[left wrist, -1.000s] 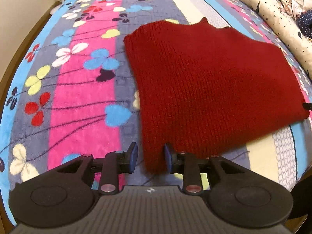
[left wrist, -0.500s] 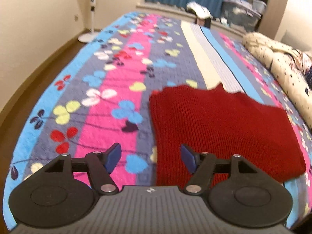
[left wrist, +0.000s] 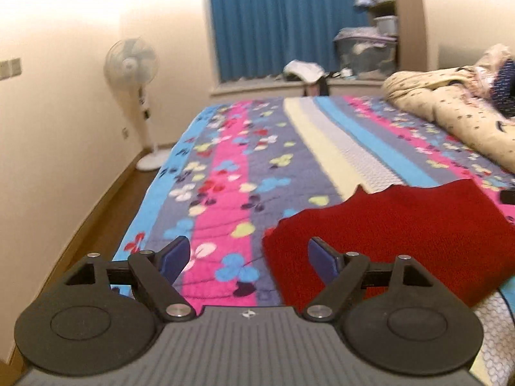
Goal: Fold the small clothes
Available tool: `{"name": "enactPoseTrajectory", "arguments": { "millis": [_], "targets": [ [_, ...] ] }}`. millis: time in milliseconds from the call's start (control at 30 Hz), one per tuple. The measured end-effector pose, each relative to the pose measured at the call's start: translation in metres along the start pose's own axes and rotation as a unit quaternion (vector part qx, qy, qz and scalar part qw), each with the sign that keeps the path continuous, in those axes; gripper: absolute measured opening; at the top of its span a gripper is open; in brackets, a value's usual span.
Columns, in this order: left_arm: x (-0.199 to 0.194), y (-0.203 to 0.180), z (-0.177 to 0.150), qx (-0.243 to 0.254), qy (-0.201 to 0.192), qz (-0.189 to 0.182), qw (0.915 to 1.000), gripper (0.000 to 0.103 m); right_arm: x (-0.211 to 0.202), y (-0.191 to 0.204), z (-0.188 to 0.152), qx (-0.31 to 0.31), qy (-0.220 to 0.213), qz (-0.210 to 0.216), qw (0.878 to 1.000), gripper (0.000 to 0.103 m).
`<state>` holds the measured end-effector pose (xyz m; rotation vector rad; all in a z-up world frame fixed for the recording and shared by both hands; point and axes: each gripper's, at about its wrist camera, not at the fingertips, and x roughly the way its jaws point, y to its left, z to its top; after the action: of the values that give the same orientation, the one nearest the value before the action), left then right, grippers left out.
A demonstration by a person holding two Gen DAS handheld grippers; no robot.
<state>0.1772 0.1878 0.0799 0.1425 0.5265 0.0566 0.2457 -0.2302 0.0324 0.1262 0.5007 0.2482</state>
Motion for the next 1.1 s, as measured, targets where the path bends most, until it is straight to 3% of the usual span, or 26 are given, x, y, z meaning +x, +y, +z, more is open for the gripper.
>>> {"name": "enactPoseTrajectory", "arguments": {
  "millis": [100, 167, 300, 500, 567, 633, 700, 867, 1000, 1100],
  "targets": [
    [0.003, 0.003, -0.014, -0.029, 0.003, 0.009, 0.9995, 0.085, 0.002, 0.023, -0.003, -0.021, -0.001, 0.016, 1.0, 0.055],
    [0.018, 0.006, -0.018, -0.055, 0.068, 0.011, 0.9961, 0.085, 0.005, 0.034, -0.006, -0.034, 0.005, 0.025, 0.999, 0.055],
    [0.023, 0.018, -0.013, -0.098, 0.064, 0.028, 0.9928, 0.085, 0.01, 0.052, -0.009, -0.051, 0.012, 0.033, 0.998, 0.055],
    [0.037, 0.024, -0.014, -0.11, 0.103, 0.045, 0.9875, 0.085, 0.016, 0.071, -0.007, -0.064, 0.007, 0.05, 0.997, 0.052],
    [0.043, 0.023, -0.014, -0.102, 0.106, 0.052, 0.9878, 0.085, 0.017, 0.077, -0.007, -0.069, 0.005, 0.057, 0.996, 0.036],
    [0.049, 0.023, -0.016, -0.1, 0.109, 0.058, 0.9874, 0.085, 0.019, 0.084, -0.007, -0.078, 0.0, 0.057, 0.995, 0.013],
    [0.054, 0.026, -0.017, -0.108, 0.115, 0.06, 0.9857, 0.085, 0.021, 0.089, -0.008, -0.081, 0.001, 0.063, 0.995, 0.008],
    [0.059, 0.032, -0.017, -0.134, 0.123, 0.056, 0.9818, 0.085, 0.028, 0.115, -0.02, -0.131, 0.017, 0.107, 0.985, 0.01],
    [0.065, 0.032, -0.017, -0.128, 0.129, 0.06, 0.9815, 0.085, 0.033, 0.151, -0.039, -0.189, 0.027, 0.142, 0.971, 0.032],
    [0.068, 0.032, -0.017, -0.127, 0.133, 0.061, 0.981, 0.085, 0.034, 0.178, -0.054, -0.233, 0.025, 0.169, 0.957, 0.039]
  ]
}}
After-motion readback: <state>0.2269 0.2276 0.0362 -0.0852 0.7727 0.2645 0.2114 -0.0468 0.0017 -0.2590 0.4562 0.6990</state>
